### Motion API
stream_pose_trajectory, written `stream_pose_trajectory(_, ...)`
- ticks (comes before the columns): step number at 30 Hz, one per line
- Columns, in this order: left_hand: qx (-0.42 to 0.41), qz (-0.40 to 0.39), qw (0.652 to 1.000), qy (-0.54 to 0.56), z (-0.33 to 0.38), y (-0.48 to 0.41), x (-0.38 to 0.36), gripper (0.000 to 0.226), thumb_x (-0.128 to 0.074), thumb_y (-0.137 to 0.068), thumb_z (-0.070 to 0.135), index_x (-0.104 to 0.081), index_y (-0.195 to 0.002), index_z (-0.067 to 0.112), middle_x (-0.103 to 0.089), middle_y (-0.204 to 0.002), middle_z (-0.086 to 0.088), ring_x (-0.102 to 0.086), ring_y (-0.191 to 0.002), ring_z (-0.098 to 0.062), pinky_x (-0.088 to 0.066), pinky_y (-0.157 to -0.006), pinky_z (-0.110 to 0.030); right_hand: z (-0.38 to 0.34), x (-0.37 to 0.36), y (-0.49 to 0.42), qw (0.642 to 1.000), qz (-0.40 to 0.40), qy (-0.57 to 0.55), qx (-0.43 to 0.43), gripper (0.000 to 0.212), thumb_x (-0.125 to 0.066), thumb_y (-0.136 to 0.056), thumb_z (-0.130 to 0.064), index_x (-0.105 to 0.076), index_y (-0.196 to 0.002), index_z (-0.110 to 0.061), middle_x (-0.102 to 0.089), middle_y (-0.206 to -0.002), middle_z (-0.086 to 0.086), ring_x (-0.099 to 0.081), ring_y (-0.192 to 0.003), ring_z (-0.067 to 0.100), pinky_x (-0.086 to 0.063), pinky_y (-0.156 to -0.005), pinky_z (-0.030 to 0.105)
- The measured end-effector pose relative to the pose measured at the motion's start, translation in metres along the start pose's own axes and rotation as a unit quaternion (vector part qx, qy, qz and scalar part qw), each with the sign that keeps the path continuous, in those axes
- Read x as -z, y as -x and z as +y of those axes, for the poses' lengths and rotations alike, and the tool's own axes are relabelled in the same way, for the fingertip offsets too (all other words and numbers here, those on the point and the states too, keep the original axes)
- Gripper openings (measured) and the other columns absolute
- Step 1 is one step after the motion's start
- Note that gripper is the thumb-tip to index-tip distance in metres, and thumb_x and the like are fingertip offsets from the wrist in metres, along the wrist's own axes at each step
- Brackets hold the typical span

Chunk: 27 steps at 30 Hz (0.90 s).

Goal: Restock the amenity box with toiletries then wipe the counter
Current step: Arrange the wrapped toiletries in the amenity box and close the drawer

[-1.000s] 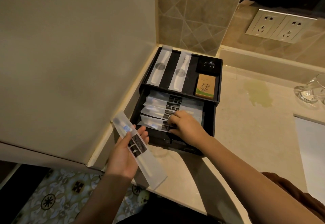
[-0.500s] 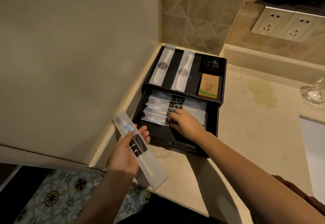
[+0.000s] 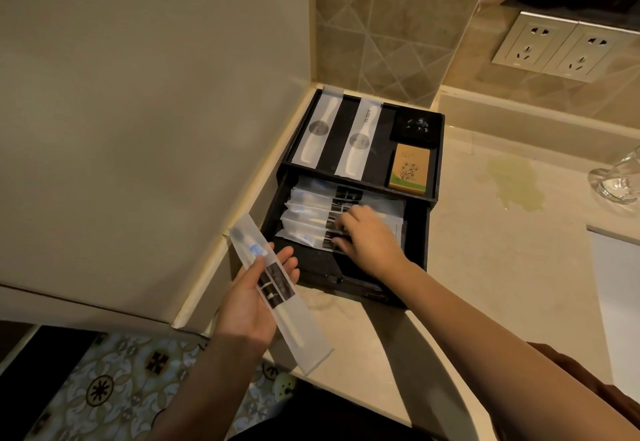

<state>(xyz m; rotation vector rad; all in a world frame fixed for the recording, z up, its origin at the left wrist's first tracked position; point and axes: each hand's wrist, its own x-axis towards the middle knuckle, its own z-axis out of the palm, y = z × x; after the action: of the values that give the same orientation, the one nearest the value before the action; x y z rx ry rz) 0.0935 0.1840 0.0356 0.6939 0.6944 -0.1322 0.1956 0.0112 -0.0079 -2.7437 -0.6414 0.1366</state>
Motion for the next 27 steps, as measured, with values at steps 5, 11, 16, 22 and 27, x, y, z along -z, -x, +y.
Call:
stream_pose_trajectory(5, 0.001, -0.003, 1.0, 0.006, -0.001, 0.0, 0.001, 0.021, -0.043, -0.096, 0.019, -0.059, -0.108, 0.015, -0.076, -0.085, -0.007, -0.073, -0.074, -0.016, -0.048, -0.077, -0.033, 0.015, 0.004, -0.001, 0.989, 0.038, 0.043, -0.134, 0.05, -0.052, -0.091, -0.039, -0.045, -0.128, -0.006, -0.048, -0.13, 0.016, -0.042, -0.118, 0.031, -0.041, -0.097, 0.039)
stream_pose_trajectory(11, -0.001, -0.007, 1.0, 0.006, -0.002, -0.001, 0.0, 0.021, -0.044, -0.095, 0.019, -0.059, -0.109, 0.015, -0.076, -0.085, -0.008, -0.073, -0.074, -0.016, -0.049, -0.077, -0.033, 0.018, -0.007, 0.006, 0.988, -0.011, 0.063, -0.143, 0.057, -0.05, -0.091, -0.043, -0.04, -0.134, -0.006, -0.042, -0.137, 0.016, -0.038, -0.125, 0.032, -0.036, -0.103, 0.04)
stream_pose_trajectory(16, 0.002, -0.012, 1.0, -0.001, -0.002, 0.0, 0.001, 0.022, -0.045, -0.095, 0.021, -0.059, -0.111, 0.016, -0.076, -0.087, -0.007, -0.073, -0.076, -0.016, -0.053, -0.077, -0.034, 0.018, -0.007, 0.008, 0.987, -0.01, 0.055, -0.148, 0.056, -0.051, -0.091, -0.041, -0.04, -0.134, -0.007, -0.042, -0.138, 0.015, -0.037, -0.126, 0.031, -0.036, -0.104, 0.04)
stream_pose_trajectory(22, 0.018, -0.056, 0.998, 0.029, -0.002, 0.001, -0.004, 0.032, -0.042, -0.096, 0.028, -0.056, -0.122, 0.014, -0.074, -0.104, -0.01, -0.068, -0.101, -0.022, -0.046, -0.093, -0.037, -0.017, 0.023, 0.023, 0.992, 0.045, -0.071, -0.092, 0.043, -0.05, -0.094, -0.035, -0.049, -0.128, -0.01, -0.053, -0.129, 0.009, -0.045, -0.12, 0.023, -0.039, -0.101, 0.033)
stream_pose_trajectory(27, 0.028, -0.114, 0.988, 0.1, -0.003, 0.001, -0.026, 0.037, -0.045, -0.092, 0.028, -0.054, -0.126, 0.018, -0.069, -0.117, -0.008, -0.059, -0.116, -0.021, -0.044, -0.094, -0.041, -0.068, 0.059, 0.048, 0.944, -0.094, -0.308, -0.076, 0.022, -0.055, -0.091, -0.035, -0.063, -0.093, -0.015, -0.067, -0.092, 0.009, -0.059, -0.081, 0.019, -0.045, -0.069, 0.026)
